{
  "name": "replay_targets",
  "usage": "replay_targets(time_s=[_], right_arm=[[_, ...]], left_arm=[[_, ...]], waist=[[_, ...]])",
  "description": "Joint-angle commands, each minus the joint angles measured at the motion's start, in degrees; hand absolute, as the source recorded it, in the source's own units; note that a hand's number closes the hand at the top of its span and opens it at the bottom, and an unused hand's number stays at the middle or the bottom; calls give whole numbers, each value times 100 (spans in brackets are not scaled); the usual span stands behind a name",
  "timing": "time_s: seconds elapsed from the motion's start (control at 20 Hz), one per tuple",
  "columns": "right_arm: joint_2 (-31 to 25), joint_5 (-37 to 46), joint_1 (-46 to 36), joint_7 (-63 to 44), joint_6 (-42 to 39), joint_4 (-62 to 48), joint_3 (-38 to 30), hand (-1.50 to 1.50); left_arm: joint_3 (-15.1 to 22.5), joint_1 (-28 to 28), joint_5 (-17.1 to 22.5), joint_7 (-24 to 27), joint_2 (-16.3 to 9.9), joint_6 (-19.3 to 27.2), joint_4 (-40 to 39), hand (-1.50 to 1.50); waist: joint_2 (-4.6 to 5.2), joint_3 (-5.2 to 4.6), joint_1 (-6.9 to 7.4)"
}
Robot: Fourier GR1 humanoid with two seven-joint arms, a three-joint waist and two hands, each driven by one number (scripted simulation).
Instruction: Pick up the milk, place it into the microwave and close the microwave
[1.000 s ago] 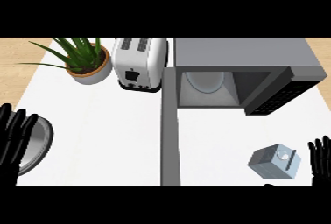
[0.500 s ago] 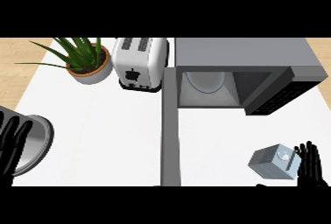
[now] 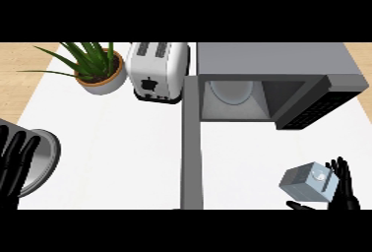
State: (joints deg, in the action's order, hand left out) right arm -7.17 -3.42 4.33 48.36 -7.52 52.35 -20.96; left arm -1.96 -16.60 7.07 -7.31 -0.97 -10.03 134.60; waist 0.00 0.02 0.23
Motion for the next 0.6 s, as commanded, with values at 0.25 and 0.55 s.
replay_targets(time_s=[0.25, 0.55], right_arm=[[-289, 964, -536, 1517, 621, -1352, 374, 150], [-211, 427, -532, 1497, -726, -1042, 519, 150]], left_arm=[[31, -397, 101, 212, 24, -155, 136, -150], [-237, -441, 397, 161, -76, -264, 180, -150]], waist=[[4, 4, 56], [-19, -5, 22]])
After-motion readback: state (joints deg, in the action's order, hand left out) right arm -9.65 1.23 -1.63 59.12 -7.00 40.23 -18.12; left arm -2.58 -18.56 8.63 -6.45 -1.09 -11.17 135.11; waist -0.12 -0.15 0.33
